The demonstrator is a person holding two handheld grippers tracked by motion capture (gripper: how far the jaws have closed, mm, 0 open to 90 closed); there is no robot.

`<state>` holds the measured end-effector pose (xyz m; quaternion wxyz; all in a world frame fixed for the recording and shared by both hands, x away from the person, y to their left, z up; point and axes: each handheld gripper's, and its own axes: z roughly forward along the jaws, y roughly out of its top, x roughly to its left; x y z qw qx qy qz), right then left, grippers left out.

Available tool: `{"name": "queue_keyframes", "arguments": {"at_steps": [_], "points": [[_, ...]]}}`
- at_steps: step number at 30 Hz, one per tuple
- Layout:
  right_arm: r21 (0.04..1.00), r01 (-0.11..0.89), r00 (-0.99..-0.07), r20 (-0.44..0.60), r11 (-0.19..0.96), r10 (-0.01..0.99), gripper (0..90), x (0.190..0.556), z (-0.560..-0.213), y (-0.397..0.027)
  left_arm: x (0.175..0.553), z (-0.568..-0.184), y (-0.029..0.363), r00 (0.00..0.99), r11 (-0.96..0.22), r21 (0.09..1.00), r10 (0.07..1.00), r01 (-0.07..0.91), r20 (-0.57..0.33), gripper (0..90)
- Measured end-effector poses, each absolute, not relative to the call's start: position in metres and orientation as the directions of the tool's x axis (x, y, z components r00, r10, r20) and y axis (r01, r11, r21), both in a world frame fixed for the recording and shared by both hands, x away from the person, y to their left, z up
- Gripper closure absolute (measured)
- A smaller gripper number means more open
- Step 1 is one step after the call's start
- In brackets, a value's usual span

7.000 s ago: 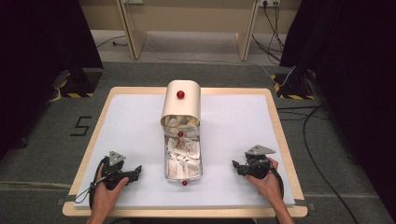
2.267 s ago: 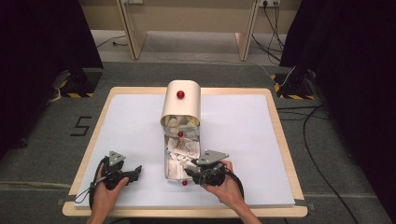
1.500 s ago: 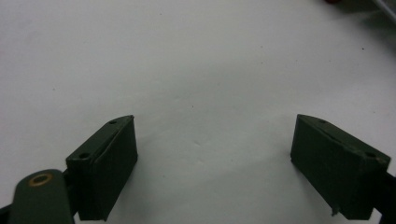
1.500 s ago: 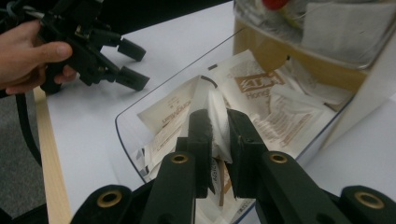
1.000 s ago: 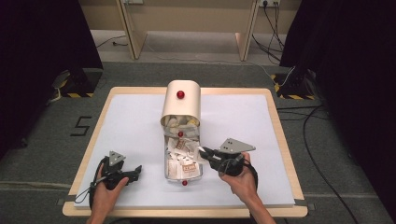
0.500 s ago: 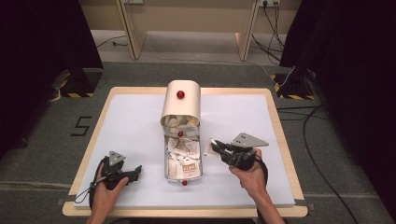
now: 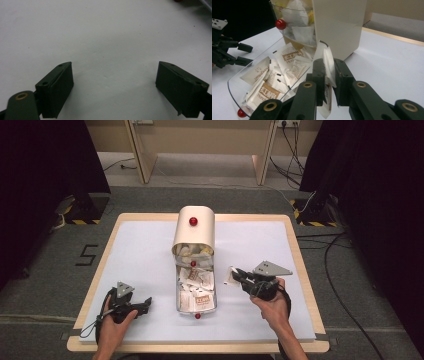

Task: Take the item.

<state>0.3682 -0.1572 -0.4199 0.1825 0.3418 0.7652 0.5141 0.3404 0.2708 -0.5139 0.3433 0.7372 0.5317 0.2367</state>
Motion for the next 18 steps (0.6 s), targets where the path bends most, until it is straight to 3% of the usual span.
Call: {"name": "queue_keyframes", "arguments": {"at_steps": [18], "points": [[0.908, 0.357, -0.661, 0.081, 0.218, 0.746, 80.8, 0.375, -0.425, -0.174, 0.340, -0.514, 0.271, 0.323, -0.199, 0.758, 0.946, 0.621, -0.016, 13.8]]}}
